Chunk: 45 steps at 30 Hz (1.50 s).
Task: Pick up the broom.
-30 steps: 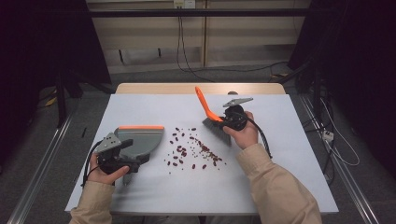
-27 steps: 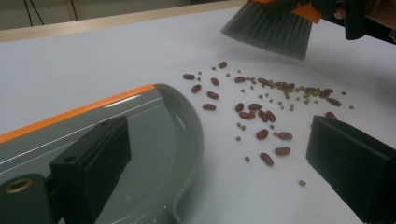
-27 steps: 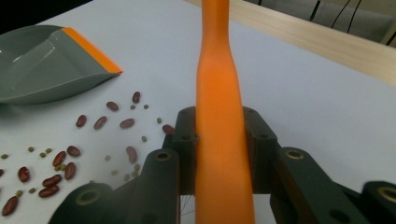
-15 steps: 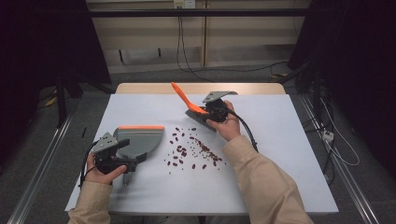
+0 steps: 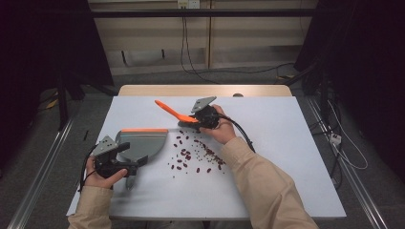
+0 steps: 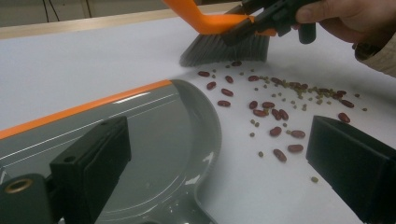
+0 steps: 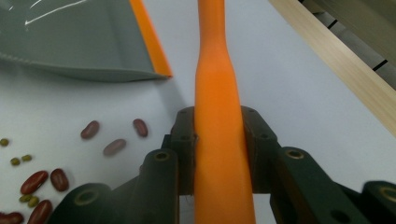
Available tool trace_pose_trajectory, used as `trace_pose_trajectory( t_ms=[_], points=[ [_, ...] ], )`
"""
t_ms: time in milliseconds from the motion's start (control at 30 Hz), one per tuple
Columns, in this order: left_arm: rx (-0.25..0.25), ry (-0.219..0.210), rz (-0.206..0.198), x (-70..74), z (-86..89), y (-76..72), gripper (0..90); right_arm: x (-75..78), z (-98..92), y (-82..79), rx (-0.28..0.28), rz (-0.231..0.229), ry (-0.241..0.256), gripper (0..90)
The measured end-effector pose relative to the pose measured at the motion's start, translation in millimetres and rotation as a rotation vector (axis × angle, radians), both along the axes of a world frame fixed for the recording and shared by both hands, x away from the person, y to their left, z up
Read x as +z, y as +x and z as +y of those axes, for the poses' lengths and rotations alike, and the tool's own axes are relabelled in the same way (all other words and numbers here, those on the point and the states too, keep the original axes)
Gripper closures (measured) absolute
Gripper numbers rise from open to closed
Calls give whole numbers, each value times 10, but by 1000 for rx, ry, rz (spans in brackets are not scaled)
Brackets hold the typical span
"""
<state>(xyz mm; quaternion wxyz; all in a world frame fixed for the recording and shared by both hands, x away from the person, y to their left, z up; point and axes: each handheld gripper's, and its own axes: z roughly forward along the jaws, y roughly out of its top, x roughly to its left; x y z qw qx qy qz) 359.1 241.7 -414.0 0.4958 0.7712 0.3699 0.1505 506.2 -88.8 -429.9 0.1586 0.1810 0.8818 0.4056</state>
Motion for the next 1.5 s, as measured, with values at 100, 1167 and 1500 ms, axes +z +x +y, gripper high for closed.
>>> trace_pose_trajectory(
  t_ms=[100,1167,1500],
  points=[
    [-1,1,-1,0,4,0,65,10,9,-56,39,0,-27,706],
    [-3,16,-13,22,-10,-22,65,106,-121,-774,177,23,-67,708],
    [-2,8,-15,28,-2,-18,65,227,-84,-508,122,-6,27,712]
  ],
)
